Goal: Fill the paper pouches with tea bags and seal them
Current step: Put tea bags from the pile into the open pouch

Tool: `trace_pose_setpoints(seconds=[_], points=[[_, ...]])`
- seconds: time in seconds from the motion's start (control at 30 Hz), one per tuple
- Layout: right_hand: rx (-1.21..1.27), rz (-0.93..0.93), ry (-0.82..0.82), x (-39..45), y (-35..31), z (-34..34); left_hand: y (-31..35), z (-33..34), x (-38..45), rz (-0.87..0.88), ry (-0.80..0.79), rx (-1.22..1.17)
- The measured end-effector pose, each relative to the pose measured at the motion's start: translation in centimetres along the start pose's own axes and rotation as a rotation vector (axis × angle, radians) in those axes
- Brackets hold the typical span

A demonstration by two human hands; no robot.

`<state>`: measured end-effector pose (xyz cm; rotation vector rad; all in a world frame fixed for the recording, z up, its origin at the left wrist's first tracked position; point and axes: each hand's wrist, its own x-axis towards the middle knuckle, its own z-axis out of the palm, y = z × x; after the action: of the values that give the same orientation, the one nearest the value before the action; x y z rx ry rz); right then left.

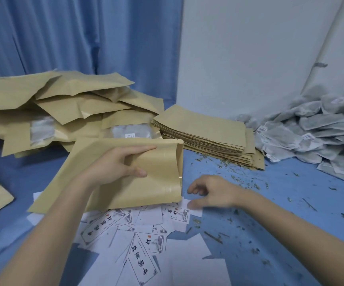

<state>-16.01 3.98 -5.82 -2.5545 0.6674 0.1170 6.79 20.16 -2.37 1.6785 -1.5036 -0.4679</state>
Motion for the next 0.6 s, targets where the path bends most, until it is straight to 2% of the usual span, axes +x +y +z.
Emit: trace_pose_setpoints(seconds=[0.1, 0.27, 0.37, 0.47, 0.53, 0.6], points=[[-0.093, -0.006, -0.049, 0.4, -1.1, -0.1, 0.0, -0.1, -0.1, 0.0, -0.002, -0.019], [-0.067, 0.08, -0.162, 0.7, -1.9, -0.3, 0.0, 0.2, -0.2, 0.009, -0.002, -0.025], [0.036, 0.061, -0.225, 0.0, -1.6, -1.1, -0.1, 0.1, -0.2, 0.017, 0.001, -0.017], [0.03, 0.072, -0.079, -1.1, -0.8, -2.6, -0.1, -0.2, 0.0, 0.032, 0.007, 0.0], [-0.291, 0.098, 0.053, -1.5, -0.3, -3.7, -0.2, -0.3, 0.1, 0.038, 0.014, 0.013], [-0.618, 0.088, 0.252, -1.8, 0.2, -4.3, -0.2, -0.2, 0.4, 0.036, 0.01, 0.012]])
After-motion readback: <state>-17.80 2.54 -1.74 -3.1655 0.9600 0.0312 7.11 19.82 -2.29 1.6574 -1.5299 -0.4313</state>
